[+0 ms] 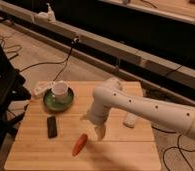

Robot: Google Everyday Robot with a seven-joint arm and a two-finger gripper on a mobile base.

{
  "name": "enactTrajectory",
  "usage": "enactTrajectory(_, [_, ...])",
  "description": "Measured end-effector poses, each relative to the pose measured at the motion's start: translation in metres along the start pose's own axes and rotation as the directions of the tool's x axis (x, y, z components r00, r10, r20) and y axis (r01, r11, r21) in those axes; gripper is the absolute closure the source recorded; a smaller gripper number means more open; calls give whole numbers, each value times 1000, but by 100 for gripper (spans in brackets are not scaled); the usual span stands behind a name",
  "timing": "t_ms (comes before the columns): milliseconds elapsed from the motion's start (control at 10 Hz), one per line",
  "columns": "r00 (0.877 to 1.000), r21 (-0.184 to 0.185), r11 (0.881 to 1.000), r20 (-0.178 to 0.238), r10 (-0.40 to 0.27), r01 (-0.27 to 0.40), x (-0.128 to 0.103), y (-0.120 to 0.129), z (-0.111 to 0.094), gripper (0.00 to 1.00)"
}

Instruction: Place the pepper on the white sponge

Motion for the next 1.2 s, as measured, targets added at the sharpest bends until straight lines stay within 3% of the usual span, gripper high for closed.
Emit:
enactTrajectory(400, [995,-69,996,84,-55,61,-36,-16,68,21])
enactTrajectory(800, [983,-105,992,178,-52,72,-34,-16,121,22])
enactTrajectory(1000, [981,-99,993,191,-44,64,-26,-17,128,33])
enactTrajectory(1200, [984,-79,996,177,-37,51,-11,-19,122,55])
